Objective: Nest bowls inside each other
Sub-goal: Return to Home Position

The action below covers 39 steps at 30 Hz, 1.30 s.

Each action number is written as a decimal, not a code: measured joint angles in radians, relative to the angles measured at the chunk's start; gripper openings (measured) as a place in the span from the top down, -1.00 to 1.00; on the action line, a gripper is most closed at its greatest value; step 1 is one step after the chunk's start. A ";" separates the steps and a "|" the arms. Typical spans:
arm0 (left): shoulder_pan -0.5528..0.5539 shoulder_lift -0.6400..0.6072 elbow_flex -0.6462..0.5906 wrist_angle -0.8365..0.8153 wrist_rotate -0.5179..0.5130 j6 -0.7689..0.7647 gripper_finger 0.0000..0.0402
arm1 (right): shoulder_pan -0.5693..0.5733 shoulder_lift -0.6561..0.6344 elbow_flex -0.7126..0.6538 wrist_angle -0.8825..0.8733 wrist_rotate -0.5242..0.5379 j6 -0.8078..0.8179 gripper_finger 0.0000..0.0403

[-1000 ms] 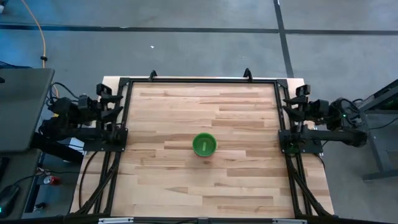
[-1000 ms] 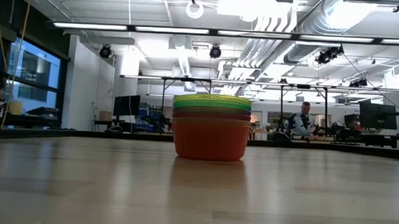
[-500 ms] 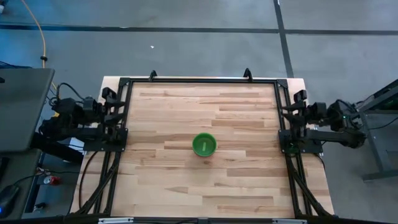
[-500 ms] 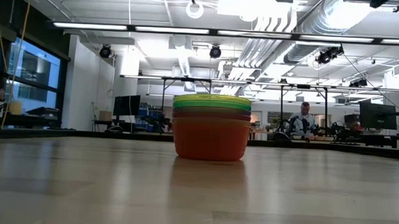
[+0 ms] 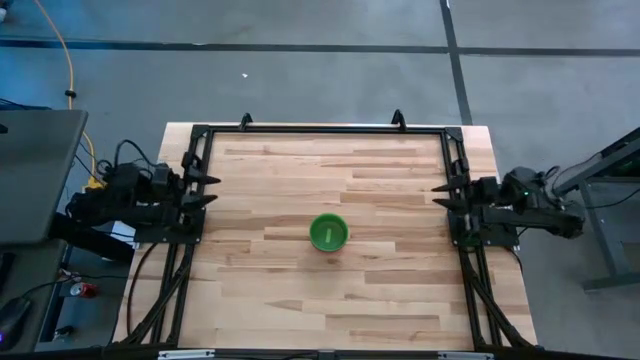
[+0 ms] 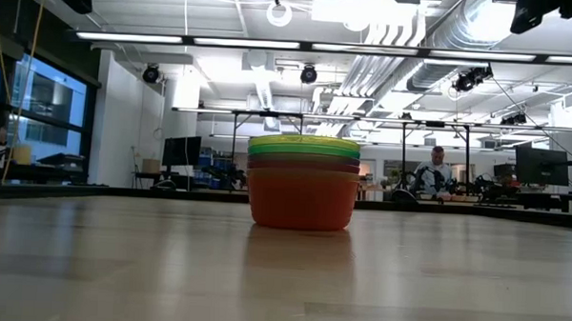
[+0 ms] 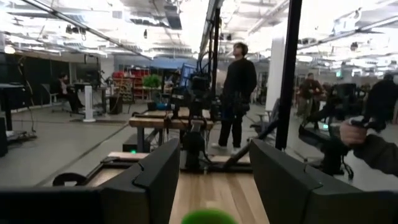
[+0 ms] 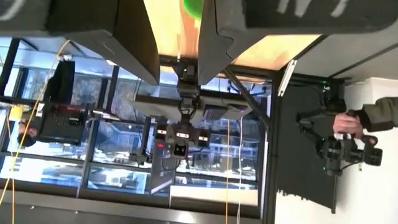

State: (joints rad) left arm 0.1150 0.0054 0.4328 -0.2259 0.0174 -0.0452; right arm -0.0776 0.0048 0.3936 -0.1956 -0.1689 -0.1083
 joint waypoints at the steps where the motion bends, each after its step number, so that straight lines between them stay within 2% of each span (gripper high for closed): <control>1: 0.000 0.000 -0.010 0.003 0.001 0.005 0.08 | 0.000 0.000 -0.015 0.022 -0.001 -0.002 0.50; 6: 0.000 0.000 -0.084 0.066 0.006 0.030 0.08 | -0.001 0.000 -0.105 0.204 0.016 -0.012 0.50; 16: 0.000 0.000 -0.263 0.404 0.006 0.040 0.08 | -0.001 0.000 -0.375 0.671 0.058 -0.001 0.50; 28: 0.000 0.000 -0.421 0.650 -0.003 0.030 0.08 | -0.001 0.000 -0.384 0.676 0.081 0.026 0.50; 35: 0.000 0.000 -0.422 0.661 -0.008 0.030 0.08 | -0.001 0.000 -0.384 0.666 0.094 0.025 0.50; 39: 0.000 0.000 -0.422 0.664 -0.070 0.029 0.08 | -0.001 0.000 -0.384 0.610 0.149 0.061 0.50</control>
State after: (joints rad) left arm 0.1150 0.0055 0.0105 0.4376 -0.0525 -0.0162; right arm -0.0784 0.0051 0.0097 0.4140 -0.0196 -0.0472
